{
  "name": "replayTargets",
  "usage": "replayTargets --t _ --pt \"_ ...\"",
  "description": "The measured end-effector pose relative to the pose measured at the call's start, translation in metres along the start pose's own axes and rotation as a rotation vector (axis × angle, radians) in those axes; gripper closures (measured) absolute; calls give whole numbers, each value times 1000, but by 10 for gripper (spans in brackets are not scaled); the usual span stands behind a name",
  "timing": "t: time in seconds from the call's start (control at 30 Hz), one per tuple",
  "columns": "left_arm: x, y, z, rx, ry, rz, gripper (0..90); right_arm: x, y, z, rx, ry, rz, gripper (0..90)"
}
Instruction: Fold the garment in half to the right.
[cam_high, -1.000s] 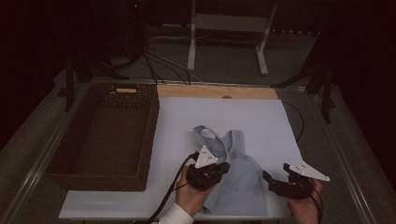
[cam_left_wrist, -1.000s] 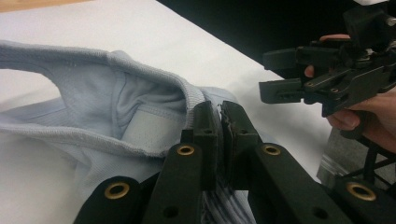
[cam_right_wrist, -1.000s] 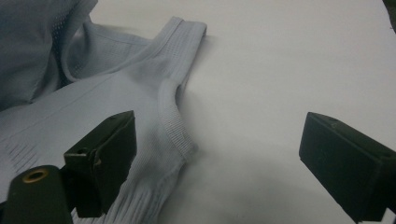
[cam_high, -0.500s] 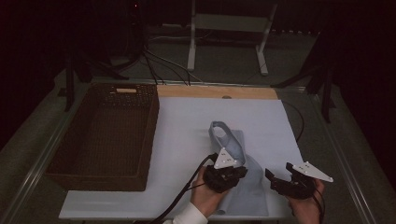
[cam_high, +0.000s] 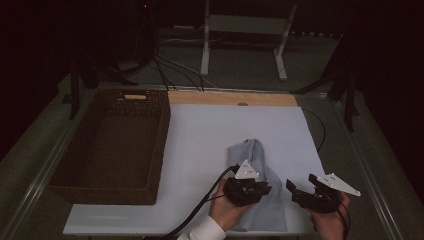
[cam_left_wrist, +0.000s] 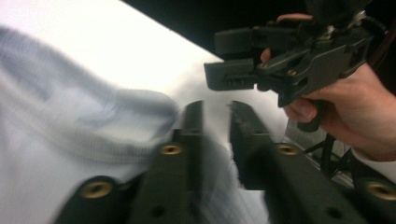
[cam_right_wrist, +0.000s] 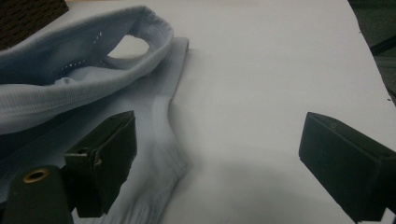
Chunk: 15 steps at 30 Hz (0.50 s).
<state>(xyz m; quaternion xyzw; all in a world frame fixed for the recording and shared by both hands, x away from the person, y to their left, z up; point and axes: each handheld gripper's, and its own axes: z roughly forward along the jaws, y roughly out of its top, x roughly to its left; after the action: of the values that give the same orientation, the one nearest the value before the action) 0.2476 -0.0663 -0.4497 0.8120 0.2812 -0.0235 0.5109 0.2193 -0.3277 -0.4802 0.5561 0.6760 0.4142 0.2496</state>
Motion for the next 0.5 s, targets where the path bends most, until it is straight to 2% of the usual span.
replayTargets --t 0.1,0.33,0.5 --pt "2 1 -2 -17 3 -3 616 0 -1 0 1 10 -2 116" --pt "11 1 -10 -36 42 -11 448 3 -1 2 4 31 1 103" --pt "14 0 -14 -40 95 -9 297 4 -1 2 7 42 2 98"
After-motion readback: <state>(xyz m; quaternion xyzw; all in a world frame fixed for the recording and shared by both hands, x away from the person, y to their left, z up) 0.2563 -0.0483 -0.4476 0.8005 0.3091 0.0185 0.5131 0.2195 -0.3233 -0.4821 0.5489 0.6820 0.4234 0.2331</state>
